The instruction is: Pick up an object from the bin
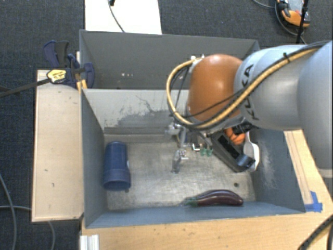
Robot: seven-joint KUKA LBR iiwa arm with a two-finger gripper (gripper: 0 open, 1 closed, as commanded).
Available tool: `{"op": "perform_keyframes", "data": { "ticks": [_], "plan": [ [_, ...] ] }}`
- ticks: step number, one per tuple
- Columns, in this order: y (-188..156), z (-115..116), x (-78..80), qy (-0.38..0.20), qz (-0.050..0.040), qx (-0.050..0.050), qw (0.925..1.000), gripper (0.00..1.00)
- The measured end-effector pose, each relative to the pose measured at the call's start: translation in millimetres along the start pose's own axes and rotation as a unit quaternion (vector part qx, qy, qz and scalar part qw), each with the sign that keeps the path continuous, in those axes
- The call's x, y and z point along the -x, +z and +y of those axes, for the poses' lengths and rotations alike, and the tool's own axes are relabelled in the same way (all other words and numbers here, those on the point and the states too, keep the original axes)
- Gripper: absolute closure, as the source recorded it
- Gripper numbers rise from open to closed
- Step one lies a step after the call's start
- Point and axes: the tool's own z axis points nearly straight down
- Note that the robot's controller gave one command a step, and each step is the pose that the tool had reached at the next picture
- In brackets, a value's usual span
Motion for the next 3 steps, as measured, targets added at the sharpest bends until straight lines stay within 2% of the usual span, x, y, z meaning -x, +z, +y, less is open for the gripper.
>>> {"op": "perform_keyframes", "data": {
  "ticks": [1,2,3],
  "plan": [
    [-4,0,1.8,0.001,-0.0039,0.000,1.0000,0.00],
    [10,-3,-5.1,0.032,-0.0074,0.001,0.9995,0.00],
    [30,-13,-31.1,0.059,-0.0009,0.000,0.9983,0.00]
  ]
}}
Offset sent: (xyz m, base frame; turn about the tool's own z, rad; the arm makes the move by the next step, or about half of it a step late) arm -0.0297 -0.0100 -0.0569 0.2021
